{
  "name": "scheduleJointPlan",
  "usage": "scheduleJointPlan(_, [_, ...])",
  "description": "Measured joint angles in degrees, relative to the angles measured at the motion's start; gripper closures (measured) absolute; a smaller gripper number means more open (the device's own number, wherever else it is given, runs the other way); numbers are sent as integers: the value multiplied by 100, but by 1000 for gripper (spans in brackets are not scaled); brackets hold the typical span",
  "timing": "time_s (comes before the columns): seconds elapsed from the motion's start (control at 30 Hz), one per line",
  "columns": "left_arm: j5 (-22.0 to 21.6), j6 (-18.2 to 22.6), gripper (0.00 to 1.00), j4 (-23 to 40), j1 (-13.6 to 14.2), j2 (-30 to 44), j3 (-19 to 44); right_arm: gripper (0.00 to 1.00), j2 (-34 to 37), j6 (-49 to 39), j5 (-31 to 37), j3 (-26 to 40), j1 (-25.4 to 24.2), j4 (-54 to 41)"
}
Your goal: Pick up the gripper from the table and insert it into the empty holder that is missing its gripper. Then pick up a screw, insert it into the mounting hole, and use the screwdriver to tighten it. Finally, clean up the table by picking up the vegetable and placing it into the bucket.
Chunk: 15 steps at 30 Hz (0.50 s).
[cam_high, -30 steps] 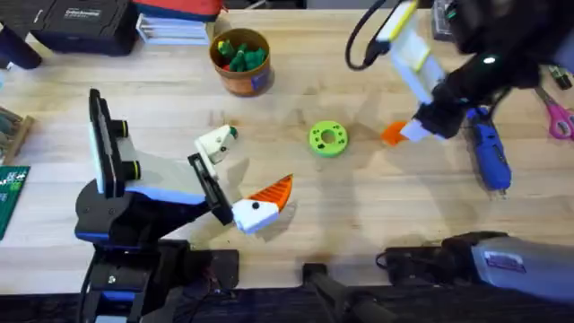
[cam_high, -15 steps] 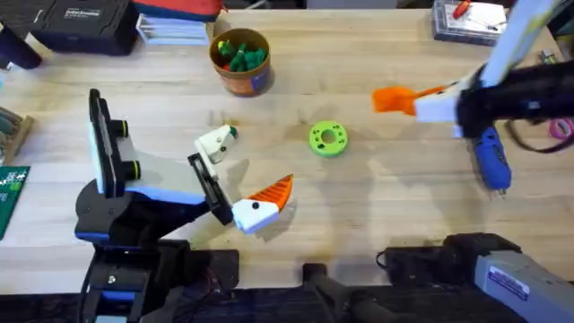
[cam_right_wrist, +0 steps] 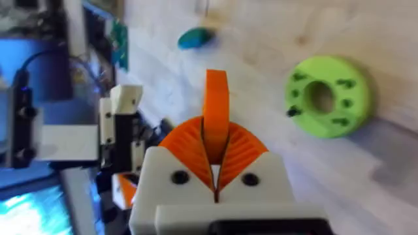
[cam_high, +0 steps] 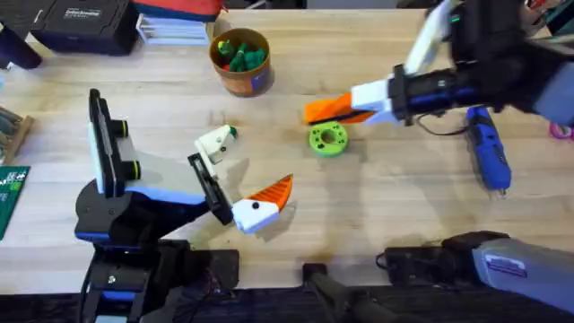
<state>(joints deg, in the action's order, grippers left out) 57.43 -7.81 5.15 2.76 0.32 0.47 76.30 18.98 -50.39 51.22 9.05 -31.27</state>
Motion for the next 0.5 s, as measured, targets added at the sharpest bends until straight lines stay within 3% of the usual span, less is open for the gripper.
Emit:
scheduleJointPlan(0.23, [0, 0, 15, 0, 0, 0, 0, 989, 690, 446, -817, -11, 723, 287])
scheduleJointPlan(0.5, [0, 0, 15, 0, 0, 0, 0, 989, 771, 970, -1517, -13, 1368, 1651])
